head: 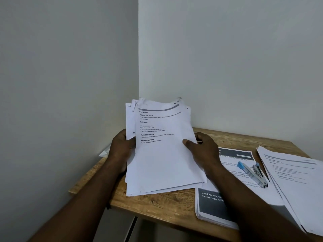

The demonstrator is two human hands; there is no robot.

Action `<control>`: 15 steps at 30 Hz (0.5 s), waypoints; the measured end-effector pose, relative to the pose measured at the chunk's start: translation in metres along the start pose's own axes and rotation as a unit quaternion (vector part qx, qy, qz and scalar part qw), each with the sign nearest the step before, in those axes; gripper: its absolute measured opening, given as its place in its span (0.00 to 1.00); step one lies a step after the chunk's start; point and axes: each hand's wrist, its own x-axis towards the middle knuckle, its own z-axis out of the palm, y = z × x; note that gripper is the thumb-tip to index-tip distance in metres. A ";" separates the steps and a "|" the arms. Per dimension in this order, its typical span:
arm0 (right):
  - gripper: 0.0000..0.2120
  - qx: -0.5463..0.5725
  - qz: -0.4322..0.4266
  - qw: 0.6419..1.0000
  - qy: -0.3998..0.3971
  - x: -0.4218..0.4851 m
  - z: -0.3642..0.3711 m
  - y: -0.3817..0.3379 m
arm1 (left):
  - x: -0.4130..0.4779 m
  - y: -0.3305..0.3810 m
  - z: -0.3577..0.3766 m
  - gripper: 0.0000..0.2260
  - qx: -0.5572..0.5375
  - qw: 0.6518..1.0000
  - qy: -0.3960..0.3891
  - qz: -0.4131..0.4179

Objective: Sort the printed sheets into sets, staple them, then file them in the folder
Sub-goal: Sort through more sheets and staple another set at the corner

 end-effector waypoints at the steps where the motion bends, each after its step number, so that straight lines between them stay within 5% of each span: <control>1: 0.07 0.025 0.012 1.000 -0.003 0.000 -0.001 -0.001 | -0.001 0.001 0.000 0.12 -0.001 1.000 -0.005 0.001; 5: 0.08 0.146 0.064 0.985 -0.059 -0.002 -0.001 -0.004 | -0.006 0.005 0.002 0.12 0.003 1.000 -0.013 0.002; 13: 0.05 0.094 0.047 0.993 -0.058 -0.005 0.004 -0.007 | -0.007 0.008 0.005 0.06 0.030 0.999 0.009 -0.010; 15: 0.04 0.085 0.038 0.994 -0.048 -0.006 0.003 -0.009 | -0.009 0.012 0.008 0.12 0.013 0.999 0.030 -0.027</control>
